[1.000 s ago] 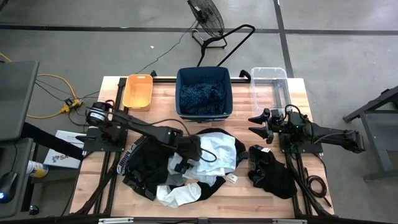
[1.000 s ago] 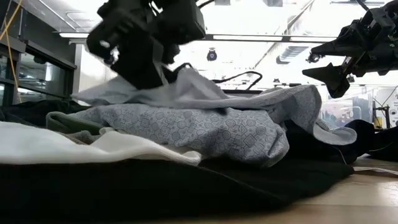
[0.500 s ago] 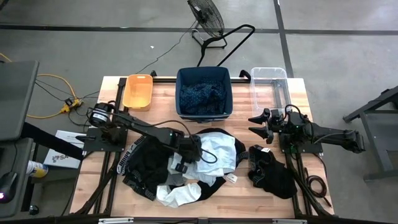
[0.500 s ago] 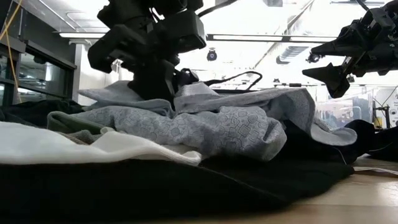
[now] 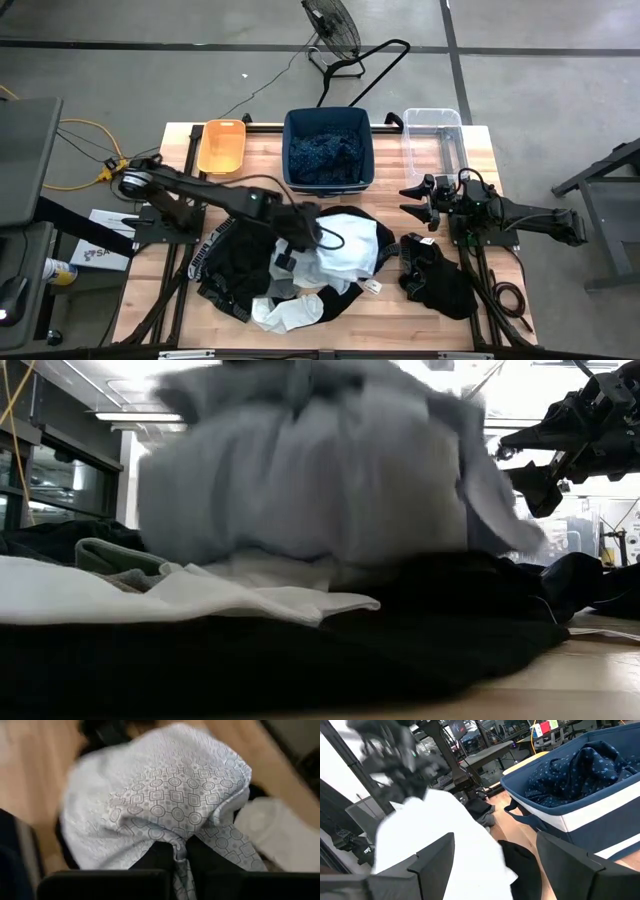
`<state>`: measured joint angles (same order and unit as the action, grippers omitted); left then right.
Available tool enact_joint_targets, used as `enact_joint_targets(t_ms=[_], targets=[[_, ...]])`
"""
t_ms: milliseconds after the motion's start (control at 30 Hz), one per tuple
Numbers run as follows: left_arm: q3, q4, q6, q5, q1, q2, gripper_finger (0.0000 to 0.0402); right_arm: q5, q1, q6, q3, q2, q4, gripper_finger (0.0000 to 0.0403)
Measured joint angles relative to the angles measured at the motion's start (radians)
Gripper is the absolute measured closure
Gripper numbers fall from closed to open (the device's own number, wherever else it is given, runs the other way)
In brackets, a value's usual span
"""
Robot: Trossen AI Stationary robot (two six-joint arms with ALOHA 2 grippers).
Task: Pick & Place Cloths
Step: Put the gray t-shirt into the blue bin
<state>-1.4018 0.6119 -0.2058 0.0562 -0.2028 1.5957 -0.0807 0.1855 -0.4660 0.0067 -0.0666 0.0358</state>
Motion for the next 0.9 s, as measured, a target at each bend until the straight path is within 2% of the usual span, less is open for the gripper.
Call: enact_joint_targets(t_ms=[233,433,733,900], targets=[[-0.172,0.142,-0.040,-0.083,0.000,-0.047,0.0392,0.000,0.000,0.000,0.000,0.000,0.001,0.0130],[-0.259,0.153,-0.109,-0.207,0.000,-0.073,0.0392,0.000,0.000,0.000,0.000,-0.004,0.000,0.0130],[-0.346,0.142,-0.287,-0.478,0.005,-0.081,0.0392,0.000,0.000,0.000,0.000,-0.007,0.000,0.0130],[-0.368,0.123,-0.372,-0.534,0.061,-0.081,0.0392,0.000,0.000,0.000,0.000,-0.007,0.000,0.0130]])
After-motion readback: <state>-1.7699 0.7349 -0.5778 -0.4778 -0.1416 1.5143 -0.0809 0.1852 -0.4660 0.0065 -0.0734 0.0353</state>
